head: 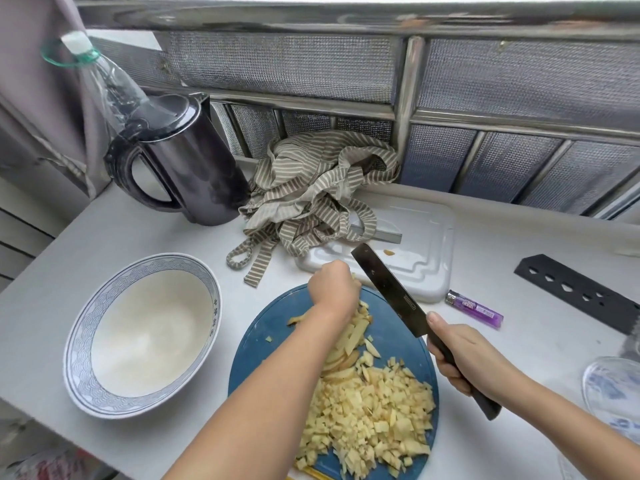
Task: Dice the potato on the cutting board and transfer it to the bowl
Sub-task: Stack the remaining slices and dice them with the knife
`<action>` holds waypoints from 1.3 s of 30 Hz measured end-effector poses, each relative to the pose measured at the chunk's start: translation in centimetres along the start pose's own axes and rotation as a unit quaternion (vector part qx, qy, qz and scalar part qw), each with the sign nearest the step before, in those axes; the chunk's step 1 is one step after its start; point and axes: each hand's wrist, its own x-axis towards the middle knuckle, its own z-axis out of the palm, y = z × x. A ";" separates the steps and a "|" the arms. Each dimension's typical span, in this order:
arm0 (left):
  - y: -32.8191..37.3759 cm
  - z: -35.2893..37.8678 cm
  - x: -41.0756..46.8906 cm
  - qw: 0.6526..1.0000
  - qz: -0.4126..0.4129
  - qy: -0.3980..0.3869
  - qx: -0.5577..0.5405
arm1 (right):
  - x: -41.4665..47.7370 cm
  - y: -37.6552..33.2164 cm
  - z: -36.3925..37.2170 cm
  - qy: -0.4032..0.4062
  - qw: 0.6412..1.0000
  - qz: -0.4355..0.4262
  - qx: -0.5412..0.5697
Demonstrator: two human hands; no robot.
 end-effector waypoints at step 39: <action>-6.8 3.4 -9.3 0.997 0.033 -0.024 -0.072 | -1.6 1.9 3.0 0.009 0.949 -0.128 -0.287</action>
